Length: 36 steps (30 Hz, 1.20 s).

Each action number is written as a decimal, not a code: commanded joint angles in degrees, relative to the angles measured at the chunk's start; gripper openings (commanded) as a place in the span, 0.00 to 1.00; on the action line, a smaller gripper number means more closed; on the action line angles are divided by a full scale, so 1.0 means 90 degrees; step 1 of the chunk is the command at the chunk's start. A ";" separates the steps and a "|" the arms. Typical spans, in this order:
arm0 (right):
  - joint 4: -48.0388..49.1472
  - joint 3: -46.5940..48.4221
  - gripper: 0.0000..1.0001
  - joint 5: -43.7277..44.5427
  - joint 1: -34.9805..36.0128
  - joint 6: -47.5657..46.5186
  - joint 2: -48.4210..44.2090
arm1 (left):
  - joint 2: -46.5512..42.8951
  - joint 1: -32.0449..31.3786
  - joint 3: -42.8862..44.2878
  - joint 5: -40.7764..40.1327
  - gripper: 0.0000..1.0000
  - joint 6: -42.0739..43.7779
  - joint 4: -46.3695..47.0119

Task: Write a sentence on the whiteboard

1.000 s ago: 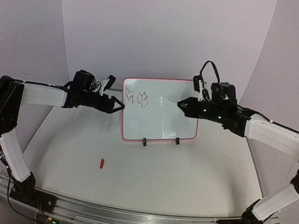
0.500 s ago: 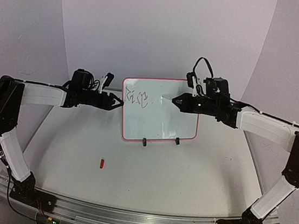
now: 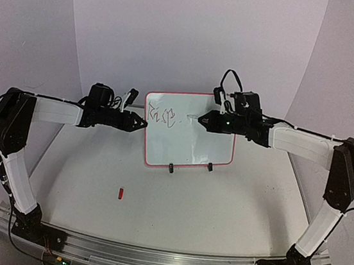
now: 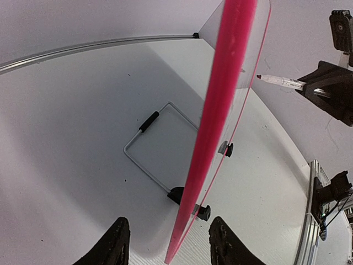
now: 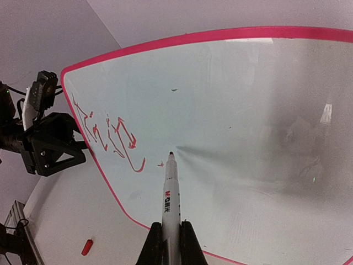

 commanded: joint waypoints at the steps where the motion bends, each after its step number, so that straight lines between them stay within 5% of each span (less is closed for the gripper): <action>1: 0.0287 0.0334 0.00 0.0048 0.0007 0.0045 0.0106 | 0.0122 0.0025 0.0374 0.0239 0.47 0.0146 0.0120; 20: 0.0271 0.0359 0.00 0.0470 0.0002 0.0177 0.0236 | 0.0294 -0.0138 0.0558 0.0269 0.06 0.0433 -0.0059; 36: 0.0268 -0.0175 0.00 0.0475 -0.0005 0.0260 0.0003 | 0.0242 -0.0172 0.0509 0.0078 0.00 0.0667 -0.0196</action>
